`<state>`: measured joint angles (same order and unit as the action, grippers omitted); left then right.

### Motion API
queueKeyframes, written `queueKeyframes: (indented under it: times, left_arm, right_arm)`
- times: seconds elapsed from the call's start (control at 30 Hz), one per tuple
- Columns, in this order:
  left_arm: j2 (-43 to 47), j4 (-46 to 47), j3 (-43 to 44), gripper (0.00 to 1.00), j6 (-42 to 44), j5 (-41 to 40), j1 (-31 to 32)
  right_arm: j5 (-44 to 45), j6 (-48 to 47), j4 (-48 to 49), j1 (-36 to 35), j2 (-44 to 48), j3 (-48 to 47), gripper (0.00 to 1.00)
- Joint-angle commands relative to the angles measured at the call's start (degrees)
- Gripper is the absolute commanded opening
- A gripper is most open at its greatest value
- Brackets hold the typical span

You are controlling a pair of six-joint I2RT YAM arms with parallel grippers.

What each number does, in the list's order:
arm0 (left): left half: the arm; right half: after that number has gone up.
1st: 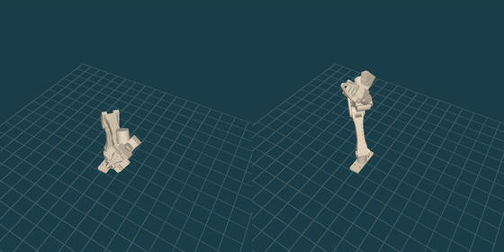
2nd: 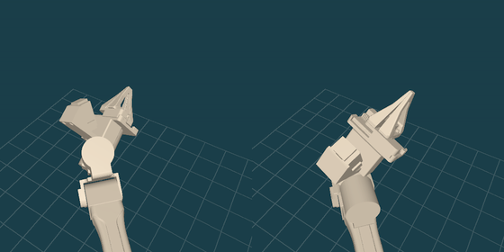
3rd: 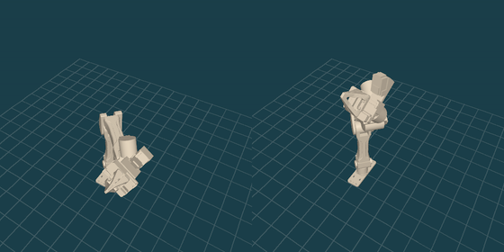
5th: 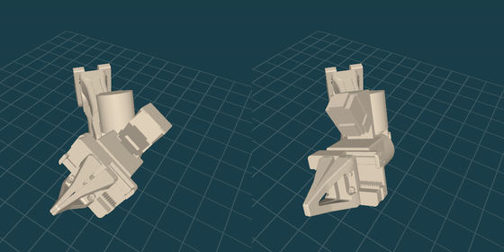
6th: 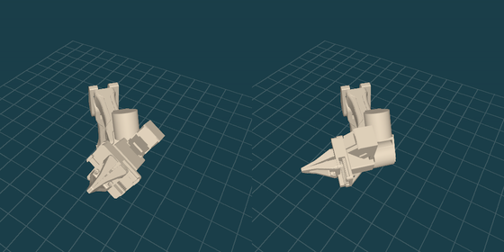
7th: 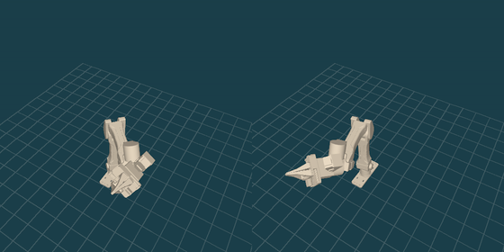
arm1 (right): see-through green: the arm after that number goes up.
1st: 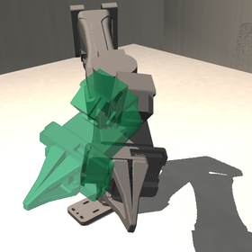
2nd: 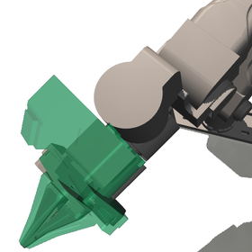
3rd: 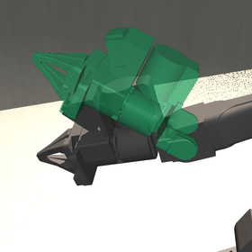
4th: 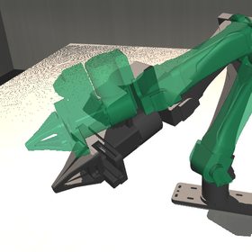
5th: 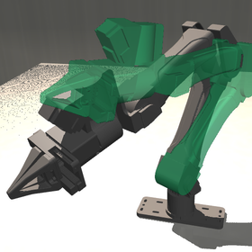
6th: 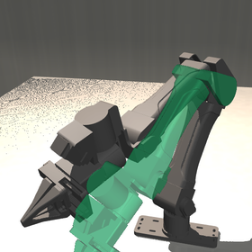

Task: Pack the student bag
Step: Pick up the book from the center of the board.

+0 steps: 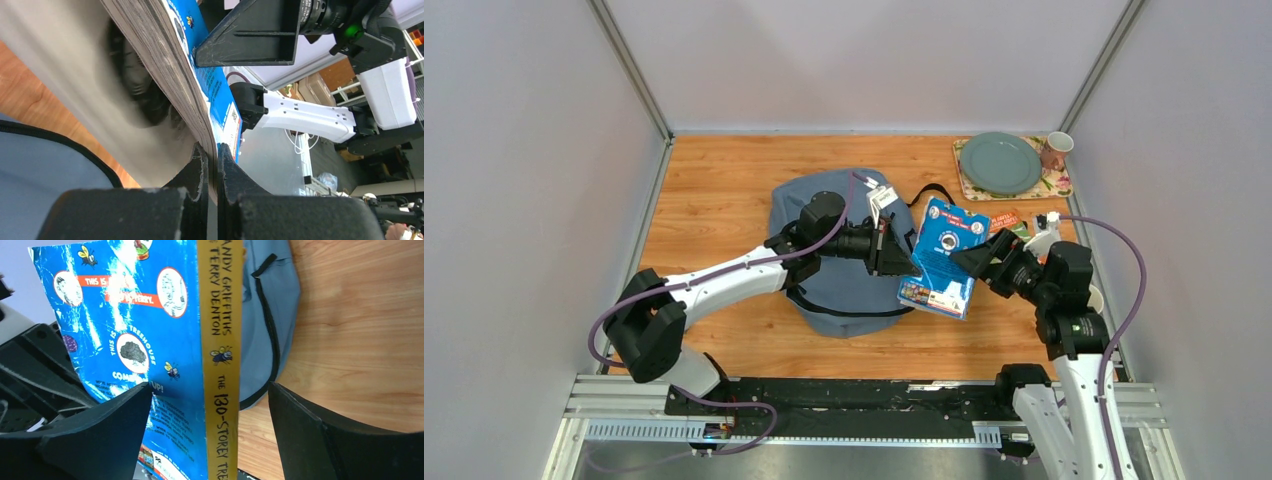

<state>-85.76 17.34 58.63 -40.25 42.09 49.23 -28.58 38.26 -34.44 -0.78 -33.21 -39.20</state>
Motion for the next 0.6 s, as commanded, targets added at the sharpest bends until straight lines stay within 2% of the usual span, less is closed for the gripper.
queueKeyframes:
  times: [0.0, 0.1, 0.27, 0.3, 0.33, 0.37, 0.4, 0.5, 0.57]
  left_arm:
    - [3.3, 14.3, 0.8, 0.0, -1.8, 7.4, 0.2]
    - [2.4, 17.5, -0.4, 0.0, -3.9, 8.0, 0.2]
    - [1.7, 19.8, -1.0, 0.0, -5.5, 8.7, 0.1]
    - [1.6, 20.4, -1.1, 0.0, -5.8, 8.8, 0.2]
    - [1.4, 20.7, -1.1, 0.0, -6.3, 9.0, 0.1]
    - [1.3, 21.2, -1.1, 0.0, -6.5, 9.2, 0.1]
    - [0.9, 21.4, -1.2, 0.0, -6.8, 9.1, 0.1]
    - [0.9, 21.1, -1.7, 0.0, -6.9, 8.1, 0.0]
    - [1.0, 20.1, -2.5, 0.02, -6.8, 6.8, -0.3]
  right_arm:
    - [-6.4, 2.3, 8.5, -0.1, 0.3, 2.2, 0.82]
    - [-12.4, 5.4, 15.0, -0.2, 0.4, 4.0, 0.68]
    - [-18.3, 8.5, 19.8, -0.2, -0.9, 5.7, 0.57]
    - [-18.7, 8.6, 20.0, -0.2, -1.1, 5.8, 0.5]
    - [-19.1, 8.7, 20.2, -0.2, -1.4, 5.9, 0.48]
    - [-20.5, 9.5, 20.7, -0.2, -1.5, 6.1, 0.43]
    - [-21.2, 10.2, 22.6, -0.2, -1.5, 6.8, 0.19]
    - [-21.8, 12.5, 24.7, -0.2, -1.2, 7.6, 0.0]
    - [-21.7, 13.2, 25.5, -0.2, -1.0, 7.6, 0.0]
